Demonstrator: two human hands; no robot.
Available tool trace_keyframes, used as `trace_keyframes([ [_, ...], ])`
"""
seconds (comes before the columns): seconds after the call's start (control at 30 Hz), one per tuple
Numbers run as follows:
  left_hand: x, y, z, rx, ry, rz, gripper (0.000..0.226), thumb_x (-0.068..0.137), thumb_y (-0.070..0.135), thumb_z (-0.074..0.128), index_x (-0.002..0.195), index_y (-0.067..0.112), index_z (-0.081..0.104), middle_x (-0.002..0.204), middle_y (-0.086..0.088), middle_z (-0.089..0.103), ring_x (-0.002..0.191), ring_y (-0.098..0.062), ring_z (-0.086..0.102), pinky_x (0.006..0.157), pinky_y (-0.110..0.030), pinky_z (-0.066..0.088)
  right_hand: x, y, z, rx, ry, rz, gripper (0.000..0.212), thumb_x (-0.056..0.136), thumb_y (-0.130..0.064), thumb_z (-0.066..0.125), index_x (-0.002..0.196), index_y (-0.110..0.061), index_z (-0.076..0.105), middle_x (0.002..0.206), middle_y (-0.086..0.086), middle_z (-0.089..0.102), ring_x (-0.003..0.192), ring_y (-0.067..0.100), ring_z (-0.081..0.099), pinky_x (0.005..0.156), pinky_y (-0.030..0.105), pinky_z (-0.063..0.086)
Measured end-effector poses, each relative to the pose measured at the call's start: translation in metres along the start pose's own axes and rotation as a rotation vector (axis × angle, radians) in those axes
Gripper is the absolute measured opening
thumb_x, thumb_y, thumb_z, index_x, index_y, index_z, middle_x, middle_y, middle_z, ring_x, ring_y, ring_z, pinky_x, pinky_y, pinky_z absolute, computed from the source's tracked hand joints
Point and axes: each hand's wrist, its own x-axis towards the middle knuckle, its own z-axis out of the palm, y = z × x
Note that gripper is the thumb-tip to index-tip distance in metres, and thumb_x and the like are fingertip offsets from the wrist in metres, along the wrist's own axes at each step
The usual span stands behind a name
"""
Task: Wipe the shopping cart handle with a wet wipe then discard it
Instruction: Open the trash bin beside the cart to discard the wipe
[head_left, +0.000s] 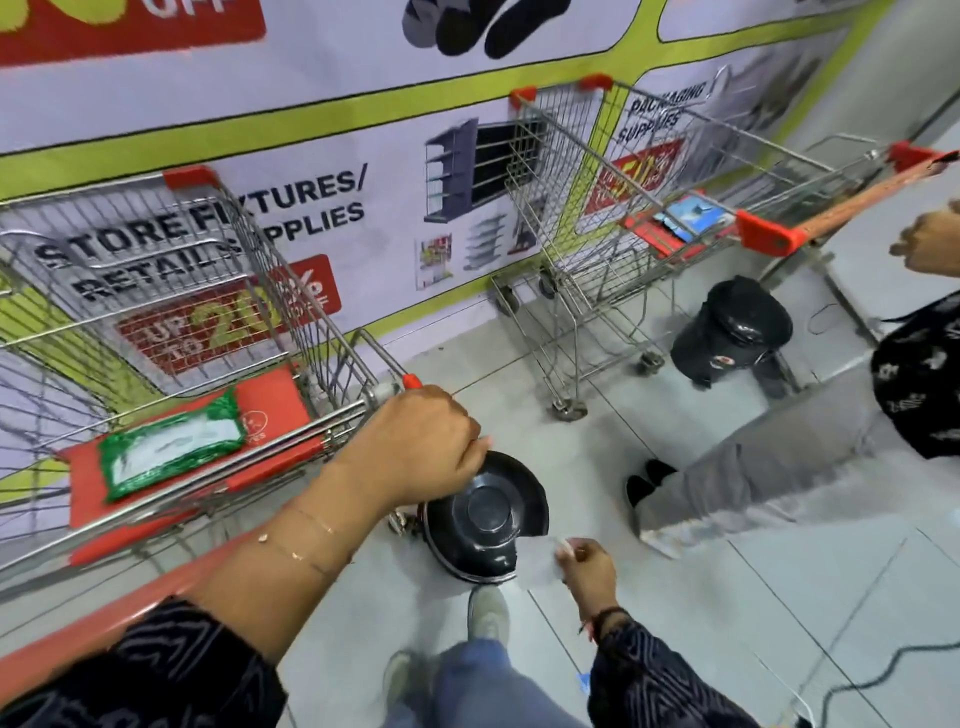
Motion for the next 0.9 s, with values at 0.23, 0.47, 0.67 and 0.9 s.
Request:
trace_keyframes([
  [0.23, 0.002, -0.004, 0.009, -0.100, 0.035, 0.060, 0.062, 0.084, 0.039, 0.007, 0.109, 0.013, 0.057, 0.115, -0.008, 0.065, 0.108, -0.024, 0.055, 0.102, -0.038, 0.038, 0.025, -0.006, 0.014, -0.307, -0.060, 0.027, 0.014, 0.081, -0.013, 0.065, 0.090, -0.005, 0.072, 0.101, 0.017, 0.071, 0.099, 0.032, 0.063, 0.089, 0.032, 0.046],
  [0.47, 0.000, 0.002, 0.009, -0.134, 0.009, -0.036, 0.053, 0.091, 0.036, 0.007, 0.141, 0.017, 0.005, 0.153, -0.002, 0.015, 0.140, -0.013, 0.012, 0.106, -0.022, -0.005, 0.038, 0.001, 0.029, -0.462, -0.132, 0.090, 0.021, 0.082, 0.001, 0.052, 0.096, 0.009, 0.065, 0.107, 0.027, 0.068, 0.103, 0.037, 0.061, 0.084, 0.034, 0.048],
  [0.67, -0.001, 0.008, 0.011, -0.156, -0.033, -0.129, 0.060, 0.084, 0.041, 0.001, 0.139, 0.021, -0.011, 0.154, 0.002, -0.003, 0.140, -0.010, -0.002, 0.106, -0.022, -0.010, 0.042, 0.009, 0.031, -0.552, -0.212, 0.190, 0.015, 0.078, 0.004, 0.054, 0.064, 0.003, 0.058, 0.079, 0.026, 0.061, 0.083, 0.034, 0.060, 0.072, 0.035, 0.051],
  [0.9, -0.001, 0.009, 0.009, -0.164, -0.025, -0.164, 0.060, 0.084, 0.040, 0.004, 0.140, 0.022, -0.007, 0.154, 0.003, 0.002, 0.140, -0.009, 0.000, 0.102, -0.018, -0.014, 0.045, 0.026, 0.016, -0.529, -0.277, 0.304, 0.028, 0.089, -0.008, 0.048, 0.111, 0.004, 0.061, 0.115, 0.021, 0.066, 0.106, 0.029, 0.064, 0.081, 0.030, 0.053],
])
